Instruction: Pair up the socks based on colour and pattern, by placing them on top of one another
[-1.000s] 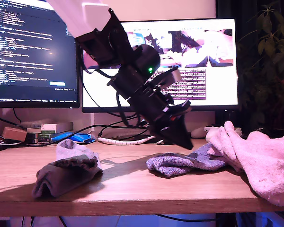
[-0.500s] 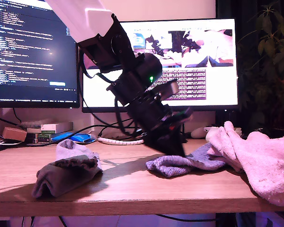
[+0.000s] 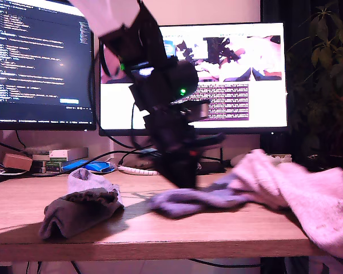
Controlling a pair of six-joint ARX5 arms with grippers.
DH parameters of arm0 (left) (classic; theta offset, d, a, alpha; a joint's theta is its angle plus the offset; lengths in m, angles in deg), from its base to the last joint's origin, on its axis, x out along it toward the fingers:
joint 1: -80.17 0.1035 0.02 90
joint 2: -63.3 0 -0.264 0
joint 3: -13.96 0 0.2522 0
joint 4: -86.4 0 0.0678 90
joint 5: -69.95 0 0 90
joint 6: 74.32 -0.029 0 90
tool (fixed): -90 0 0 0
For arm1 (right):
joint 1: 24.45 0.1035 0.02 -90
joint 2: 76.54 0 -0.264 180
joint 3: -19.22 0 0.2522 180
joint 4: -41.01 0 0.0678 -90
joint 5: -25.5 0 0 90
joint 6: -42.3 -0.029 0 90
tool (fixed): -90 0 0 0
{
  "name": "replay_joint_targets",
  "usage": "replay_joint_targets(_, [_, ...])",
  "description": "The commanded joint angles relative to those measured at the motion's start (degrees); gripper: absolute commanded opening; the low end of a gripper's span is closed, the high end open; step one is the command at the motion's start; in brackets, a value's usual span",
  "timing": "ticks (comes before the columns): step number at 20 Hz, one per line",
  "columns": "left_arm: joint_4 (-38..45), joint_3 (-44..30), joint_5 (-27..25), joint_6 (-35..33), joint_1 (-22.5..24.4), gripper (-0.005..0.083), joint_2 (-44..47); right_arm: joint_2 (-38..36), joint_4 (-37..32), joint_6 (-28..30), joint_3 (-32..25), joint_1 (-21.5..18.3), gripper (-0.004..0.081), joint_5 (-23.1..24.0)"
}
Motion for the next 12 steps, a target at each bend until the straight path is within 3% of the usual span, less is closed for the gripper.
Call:
replay_joint_targets(1, [-7.0, -3.0, -1.1, 1.7, 0.6, -0.0024, -3.3, -0.2, -0.3, 0.2, -0.3, 0.0, -0.0011, -0.1])
replay_joint_targets(4, [-11.0, -3.0, 0.3, 2.7, 0.7, -0.0024, -3.3, -0.2, -0.4, 0.6, -0.3, 0.0, -0.0011, -0.1])
replay_joint_targets(9, [-15.4, -2.4, 14.9, 3.7, 0.7, -0.0024, -3.2, -0.2, -0.8, 1.6, -0.3, 0.0, -0.0011, -0.1])
replay_joint_targets(12, [-15.5, 1.6, 16.7, 3.7, 1.1, -0.0024, -3.1, -0.2, -0.9, 1.7, -0.3, 0.0, -0.0011, -0.1])
